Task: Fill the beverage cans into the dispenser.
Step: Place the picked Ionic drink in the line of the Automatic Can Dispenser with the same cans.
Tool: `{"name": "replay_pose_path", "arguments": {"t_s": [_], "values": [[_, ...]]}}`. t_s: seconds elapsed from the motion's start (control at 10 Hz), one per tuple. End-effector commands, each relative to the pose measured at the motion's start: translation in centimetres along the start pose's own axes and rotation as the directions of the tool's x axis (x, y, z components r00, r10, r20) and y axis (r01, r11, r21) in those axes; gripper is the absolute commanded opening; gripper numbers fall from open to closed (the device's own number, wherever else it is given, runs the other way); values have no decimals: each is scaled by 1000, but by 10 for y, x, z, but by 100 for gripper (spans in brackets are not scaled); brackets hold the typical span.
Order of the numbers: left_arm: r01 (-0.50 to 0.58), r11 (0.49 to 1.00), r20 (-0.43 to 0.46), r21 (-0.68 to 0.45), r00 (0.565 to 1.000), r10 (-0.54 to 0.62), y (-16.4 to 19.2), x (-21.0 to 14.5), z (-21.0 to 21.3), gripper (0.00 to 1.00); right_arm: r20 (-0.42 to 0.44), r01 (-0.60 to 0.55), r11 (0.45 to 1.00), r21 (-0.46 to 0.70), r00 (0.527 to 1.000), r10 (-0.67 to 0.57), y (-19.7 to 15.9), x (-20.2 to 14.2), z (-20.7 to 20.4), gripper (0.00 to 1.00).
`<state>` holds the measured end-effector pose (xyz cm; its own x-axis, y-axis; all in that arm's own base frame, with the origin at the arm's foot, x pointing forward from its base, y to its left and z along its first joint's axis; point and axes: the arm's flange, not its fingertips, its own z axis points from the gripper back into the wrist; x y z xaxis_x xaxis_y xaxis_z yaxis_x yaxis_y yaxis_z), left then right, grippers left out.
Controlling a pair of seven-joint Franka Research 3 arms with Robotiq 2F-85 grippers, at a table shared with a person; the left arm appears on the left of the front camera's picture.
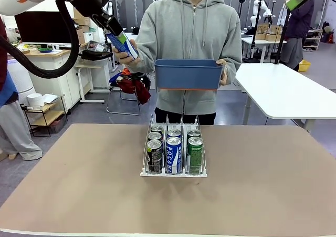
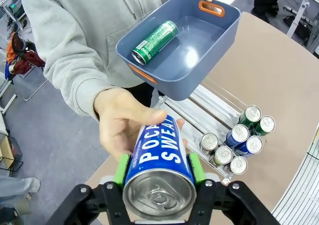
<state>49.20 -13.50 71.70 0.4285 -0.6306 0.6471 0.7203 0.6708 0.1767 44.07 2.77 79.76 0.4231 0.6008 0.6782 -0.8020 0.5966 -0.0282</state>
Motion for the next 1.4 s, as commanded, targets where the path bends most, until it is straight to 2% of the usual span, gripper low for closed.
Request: {"name": "replay_pose_path", "arguments": {"t_s": [0.0, 1.3], "values": [[9, 1000, 3, 6, 1000, -9, 0, 0, 3, 40, 1, 12, 1000, 6, 1000, -12, 1, -1, 0, 100], [9, 1000, 3, 6, 1000, -9, 0, 0, 3, 40, 1, 12, 1000, 6, 1000, -12, 1, -1, 0, 100]]}}
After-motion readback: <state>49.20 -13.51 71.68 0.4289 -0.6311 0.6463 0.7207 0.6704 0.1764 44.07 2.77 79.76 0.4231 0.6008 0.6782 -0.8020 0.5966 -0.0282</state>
